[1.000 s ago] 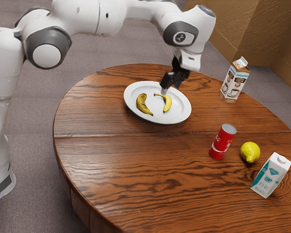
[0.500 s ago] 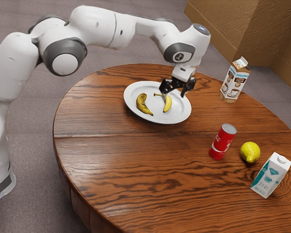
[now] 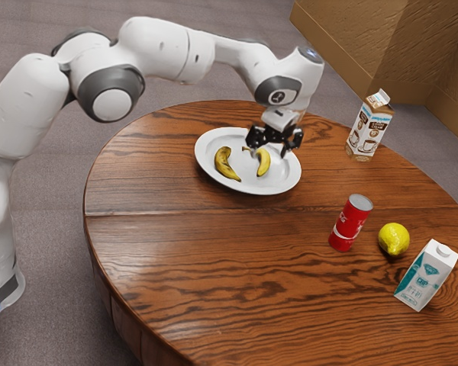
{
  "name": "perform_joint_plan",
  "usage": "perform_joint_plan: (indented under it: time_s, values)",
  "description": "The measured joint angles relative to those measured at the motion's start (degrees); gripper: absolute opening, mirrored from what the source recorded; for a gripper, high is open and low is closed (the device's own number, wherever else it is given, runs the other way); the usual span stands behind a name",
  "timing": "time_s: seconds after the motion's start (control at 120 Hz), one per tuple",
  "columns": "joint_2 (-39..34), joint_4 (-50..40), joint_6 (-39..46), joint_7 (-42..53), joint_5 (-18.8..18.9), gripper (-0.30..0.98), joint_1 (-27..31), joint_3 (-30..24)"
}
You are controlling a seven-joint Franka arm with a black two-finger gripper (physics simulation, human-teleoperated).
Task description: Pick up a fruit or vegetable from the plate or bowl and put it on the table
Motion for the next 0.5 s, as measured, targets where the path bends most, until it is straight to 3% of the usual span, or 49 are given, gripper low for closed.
perform_joint_plan:
  time_s: [0.5]
  values:
    - [1.54,0.18,0.41,5.04,-0.18,0.70,0.79,-0.03]
